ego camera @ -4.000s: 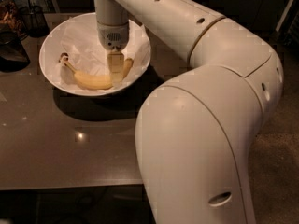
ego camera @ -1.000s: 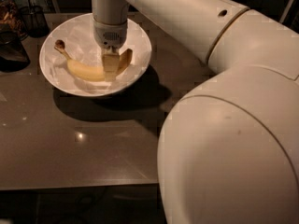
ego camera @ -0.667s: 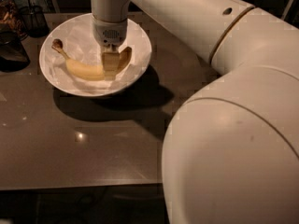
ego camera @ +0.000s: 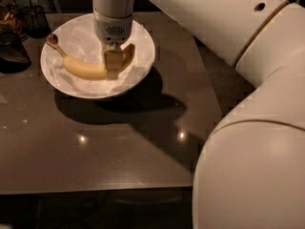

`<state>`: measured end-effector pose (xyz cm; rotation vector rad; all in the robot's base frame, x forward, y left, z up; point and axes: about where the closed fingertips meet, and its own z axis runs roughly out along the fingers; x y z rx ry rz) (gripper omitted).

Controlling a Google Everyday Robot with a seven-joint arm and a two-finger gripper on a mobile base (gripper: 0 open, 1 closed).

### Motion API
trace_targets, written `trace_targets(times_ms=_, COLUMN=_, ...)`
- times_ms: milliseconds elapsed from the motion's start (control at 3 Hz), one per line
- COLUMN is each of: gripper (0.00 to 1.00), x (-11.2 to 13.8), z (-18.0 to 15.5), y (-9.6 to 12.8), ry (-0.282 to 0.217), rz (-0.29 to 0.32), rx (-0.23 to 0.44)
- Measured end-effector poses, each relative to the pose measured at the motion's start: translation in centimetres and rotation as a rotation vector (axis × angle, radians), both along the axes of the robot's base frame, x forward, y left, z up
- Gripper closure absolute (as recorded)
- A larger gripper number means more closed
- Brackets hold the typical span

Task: Pick banana from white bowl

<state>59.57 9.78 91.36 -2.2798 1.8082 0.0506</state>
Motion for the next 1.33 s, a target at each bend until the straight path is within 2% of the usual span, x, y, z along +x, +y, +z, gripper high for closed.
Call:
trace_targets(times_ms=333, gripper=1.00, x=-1.9, z=1.3, y=0.4, ry=-0.031, rz=-0.004, rx=-0.013)
trace_targets(times_ms=667, gripper=1.00, x=-4.9, z=3.2, y=0.7, ry=-0.049, rz=-0.011, rx=-0.016)
trace_targets(times_ms=1000, gripper=1.00, x=-9.1, z=5.6, y=1.4, ry=-0.049, rz=-0.012, rx=0.001)
trace_targets(times_ms=1333, gripper=1.00, x=-9.1, z=5.6, y=1.4, ry=-0.049, rz=-0.013, rx=0.001)
